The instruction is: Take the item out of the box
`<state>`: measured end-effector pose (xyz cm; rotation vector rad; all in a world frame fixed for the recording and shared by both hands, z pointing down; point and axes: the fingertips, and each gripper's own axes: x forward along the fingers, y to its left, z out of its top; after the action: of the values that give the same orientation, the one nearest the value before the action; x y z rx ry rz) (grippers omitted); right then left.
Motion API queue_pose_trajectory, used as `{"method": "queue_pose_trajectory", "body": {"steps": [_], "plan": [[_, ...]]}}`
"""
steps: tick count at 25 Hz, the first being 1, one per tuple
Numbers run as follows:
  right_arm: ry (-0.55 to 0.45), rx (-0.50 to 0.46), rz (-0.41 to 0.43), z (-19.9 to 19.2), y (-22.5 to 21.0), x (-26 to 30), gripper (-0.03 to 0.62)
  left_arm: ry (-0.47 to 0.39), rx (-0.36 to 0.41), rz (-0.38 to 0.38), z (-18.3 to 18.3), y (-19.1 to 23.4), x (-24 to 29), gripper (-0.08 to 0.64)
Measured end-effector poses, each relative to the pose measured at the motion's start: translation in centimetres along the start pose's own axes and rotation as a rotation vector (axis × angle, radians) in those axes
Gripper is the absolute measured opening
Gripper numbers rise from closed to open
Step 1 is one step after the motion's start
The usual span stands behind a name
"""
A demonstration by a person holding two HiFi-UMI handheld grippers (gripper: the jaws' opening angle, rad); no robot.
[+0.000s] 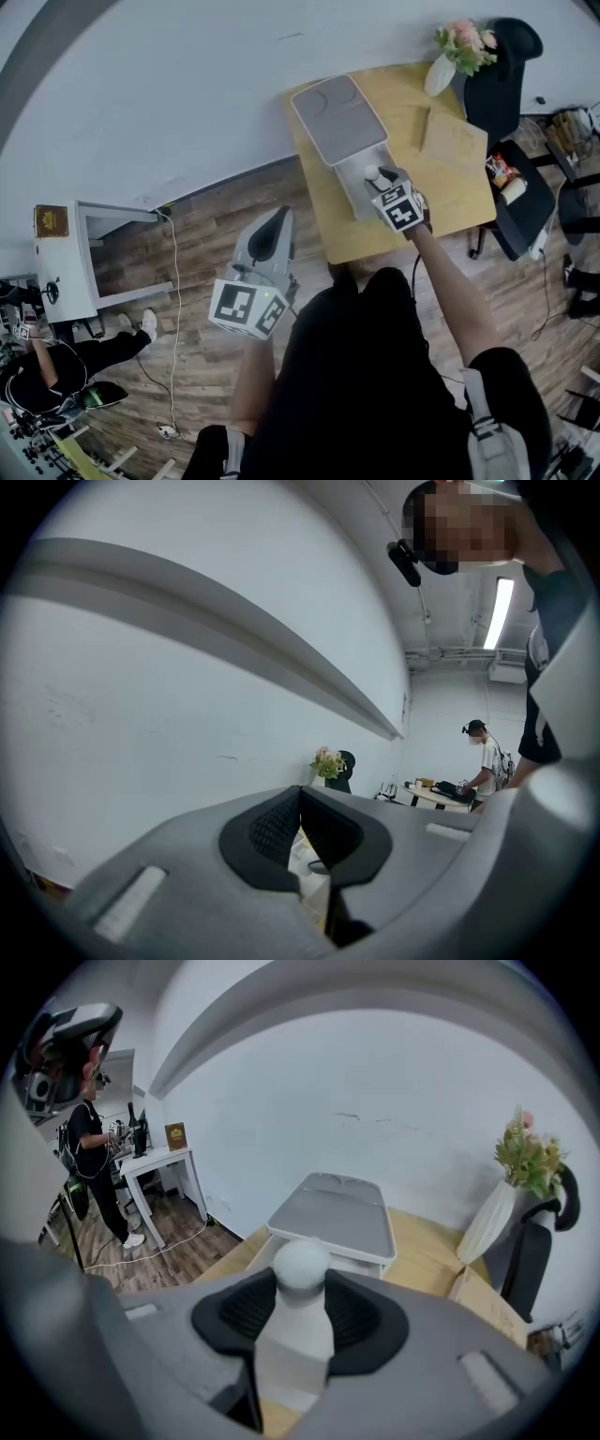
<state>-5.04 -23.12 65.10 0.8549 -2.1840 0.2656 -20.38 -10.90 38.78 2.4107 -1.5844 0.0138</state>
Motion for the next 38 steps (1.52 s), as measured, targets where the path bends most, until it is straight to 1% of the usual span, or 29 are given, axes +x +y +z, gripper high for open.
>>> {"method": "queue_pose_trajectory", "body": {"steps": [8, 13, 18, 24, 33, 38], "plan": [[-0.113, 0.039, -0.023, 2.7, -0.8, -4.8, 0.165, -0.011, 0.016, -0.079, 0.9, -1.7, 2.6, 0.008], [-0.196, 0.089, -0.022, 4.7, -1.3, -8.0, 0.164, -0.015, 0.024, -0.126, 1.2, -3.0, 4.2, 0.008], [-0.281, 0.116, -0.049, 7.2, -2.0, -11.2, 0.164, -0.015, 0.028, -0.159, 1.4, -3.5, 5.9, 0.008], [-0.386, 0.133, -0.065, 10.1, -2.6, -15.1, 0.164, -0.019, 0.042, -0.184, 2.2, -3.9, 7.7, 0.009], [-0.526, 0.169, -0.071, 14.0, -3.7, -20.6, 0.164, -0.019, 0.054, -0.195, 3.0, -4.2, 9.6, 0.008], [-0.608, 0.175, -0.063, 15.5, -3.6, -23.8, 0.164, -0.026, 0.057, -0.192, 3.4, -4.6, 9.6, 0.008]]}}
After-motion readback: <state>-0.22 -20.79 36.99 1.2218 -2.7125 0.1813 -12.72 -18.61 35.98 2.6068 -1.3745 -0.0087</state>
